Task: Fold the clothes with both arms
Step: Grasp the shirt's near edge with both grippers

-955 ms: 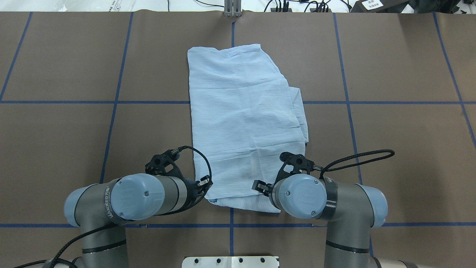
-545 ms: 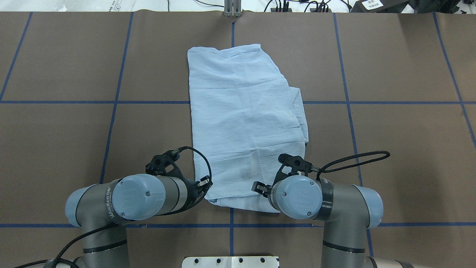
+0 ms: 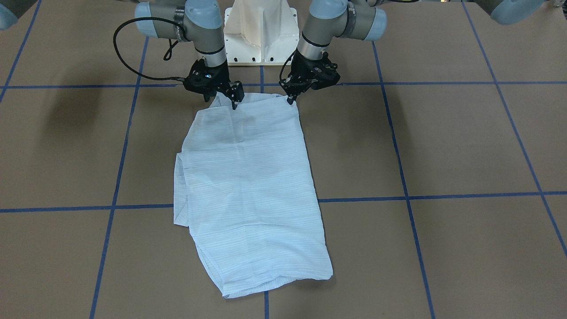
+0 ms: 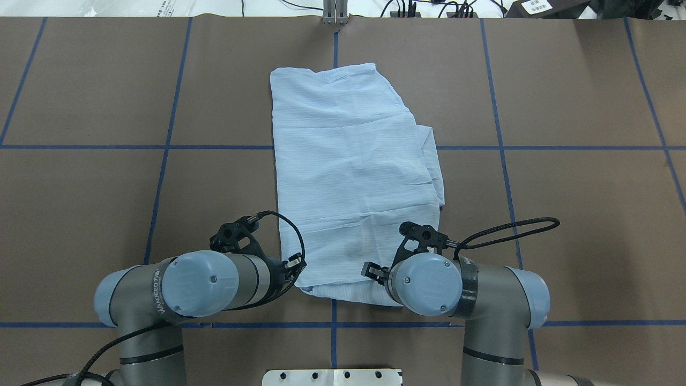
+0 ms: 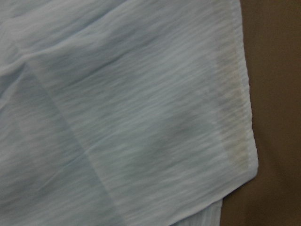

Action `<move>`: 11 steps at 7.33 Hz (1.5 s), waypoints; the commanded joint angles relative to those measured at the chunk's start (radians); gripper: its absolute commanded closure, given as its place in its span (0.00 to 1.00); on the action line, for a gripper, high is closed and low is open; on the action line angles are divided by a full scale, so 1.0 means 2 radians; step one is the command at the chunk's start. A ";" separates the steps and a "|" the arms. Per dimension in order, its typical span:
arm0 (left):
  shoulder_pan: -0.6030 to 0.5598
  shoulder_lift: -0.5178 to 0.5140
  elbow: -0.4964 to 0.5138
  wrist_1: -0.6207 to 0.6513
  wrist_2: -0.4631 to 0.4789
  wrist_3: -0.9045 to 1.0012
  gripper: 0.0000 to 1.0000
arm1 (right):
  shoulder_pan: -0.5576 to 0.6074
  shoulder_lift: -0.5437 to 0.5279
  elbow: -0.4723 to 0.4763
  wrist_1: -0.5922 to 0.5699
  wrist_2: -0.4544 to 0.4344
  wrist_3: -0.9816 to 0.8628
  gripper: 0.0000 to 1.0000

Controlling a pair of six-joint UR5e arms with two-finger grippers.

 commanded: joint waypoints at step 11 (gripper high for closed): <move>-0.002 0.001 0.002 -0.002 0.002 0.000 1.00 | 0.001 0.004 0.001 -0.001 0.003 -0.002 0.78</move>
